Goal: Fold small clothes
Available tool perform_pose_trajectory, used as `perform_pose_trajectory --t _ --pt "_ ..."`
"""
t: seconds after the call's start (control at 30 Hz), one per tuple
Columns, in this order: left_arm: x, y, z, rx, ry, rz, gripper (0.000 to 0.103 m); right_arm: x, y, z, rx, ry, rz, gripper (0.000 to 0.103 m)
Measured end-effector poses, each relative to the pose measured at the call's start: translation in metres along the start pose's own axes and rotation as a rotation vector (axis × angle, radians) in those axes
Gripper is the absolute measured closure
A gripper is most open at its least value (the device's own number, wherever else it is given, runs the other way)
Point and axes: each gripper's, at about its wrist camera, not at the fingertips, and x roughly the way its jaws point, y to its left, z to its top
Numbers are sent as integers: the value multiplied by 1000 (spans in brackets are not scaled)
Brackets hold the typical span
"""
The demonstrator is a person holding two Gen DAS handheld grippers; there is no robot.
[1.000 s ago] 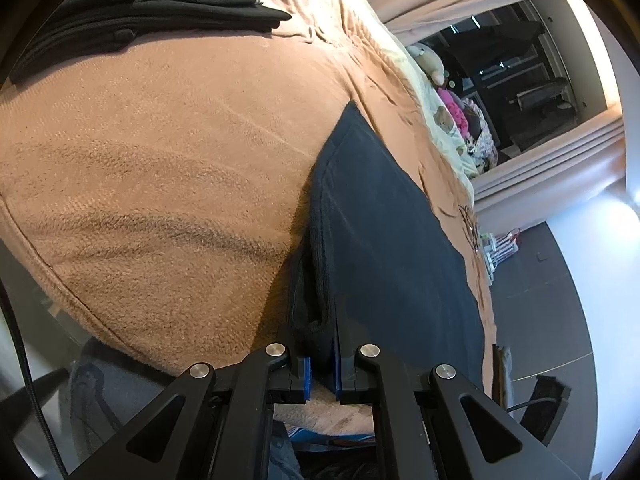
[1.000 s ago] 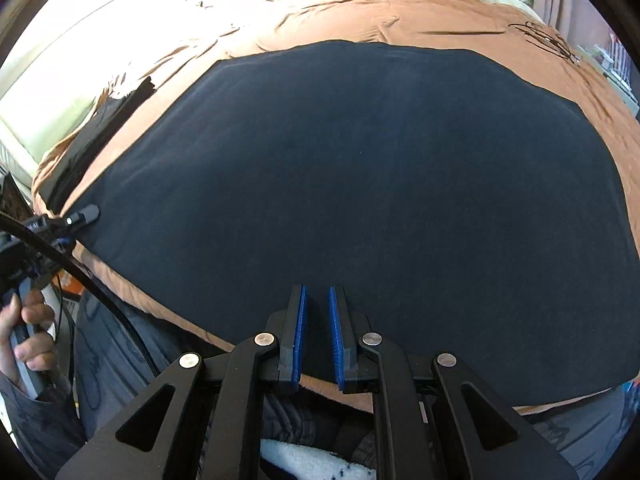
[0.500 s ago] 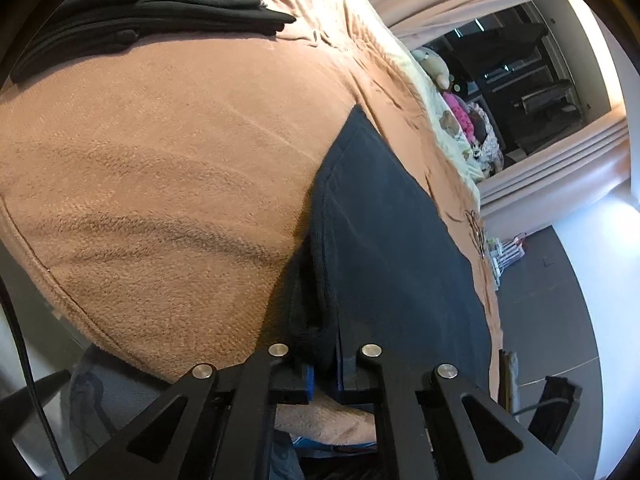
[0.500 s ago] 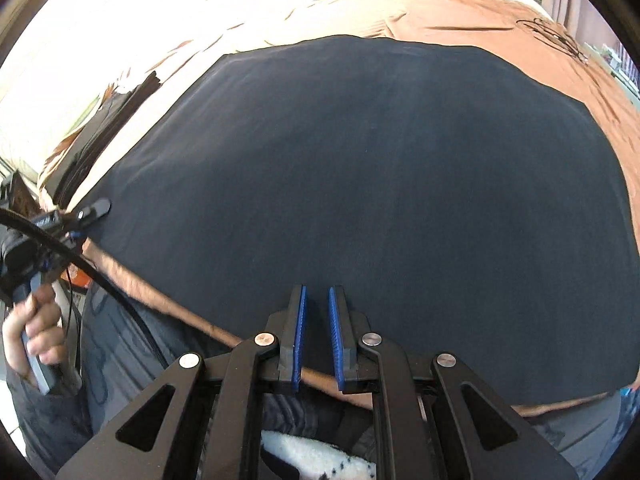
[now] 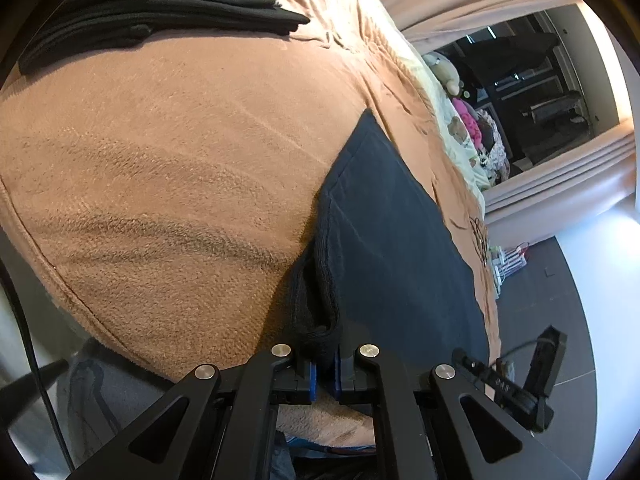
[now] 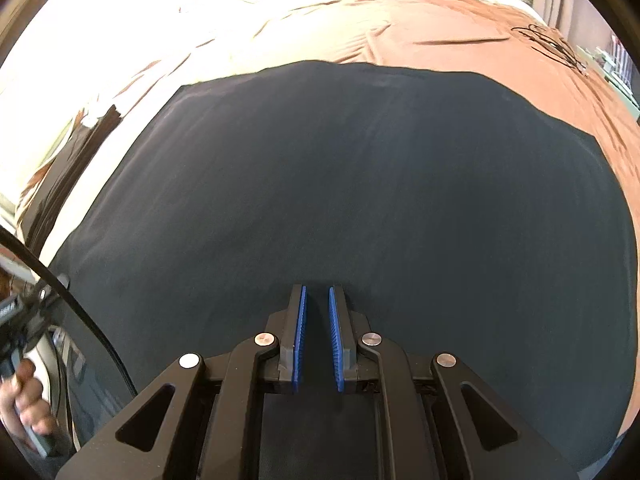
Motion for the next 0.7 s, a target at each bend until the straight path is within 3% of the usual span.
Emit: perform_pose_trajectory --t 0.7 --pt "2 -5 -4 -144 -24 100 98 57 -20 90 61 32 -56 95"
